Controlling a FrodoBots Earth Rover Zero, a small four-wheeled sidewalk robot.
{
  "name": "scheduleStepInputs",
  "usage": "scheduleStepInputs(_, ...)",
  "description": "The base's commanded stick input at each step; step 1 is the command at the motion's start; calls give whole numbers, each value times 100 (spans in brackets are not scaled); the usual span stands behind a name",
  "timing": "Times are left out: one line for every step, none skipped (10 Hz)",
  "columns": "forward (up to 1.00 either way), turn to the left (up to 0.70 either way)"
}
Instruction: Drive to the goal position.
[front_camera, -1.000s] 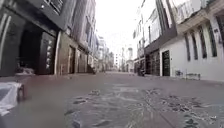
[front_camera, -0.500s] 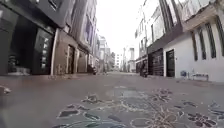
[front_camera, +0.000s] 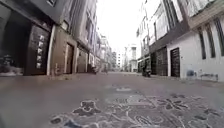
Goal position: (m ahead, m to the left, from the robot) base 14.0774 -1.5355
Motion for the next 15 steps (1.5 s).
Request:
scheduleStepInputs(100, 6)
scheduleStepInputs(100, 6)
scheduleStepInputs(100, 6)
scheduleStepInputs(100, 6)
scheduleStepInputs(100, 6)
scheduleStepInputs(100, 6)
scheduleStepInputs(100, 6)
scheduleStepInputs(100, 6)
scheduleStepInputs(100, 6)
scheduleStepInputs(100, 6)
scheduleStepInputs(100, 6)
scheduleStepInputs(100, 6)
scheduleStepInputs(100, 6)
scheduleStepInputs(100, 6)
scheduleStepInputs(100, -34)
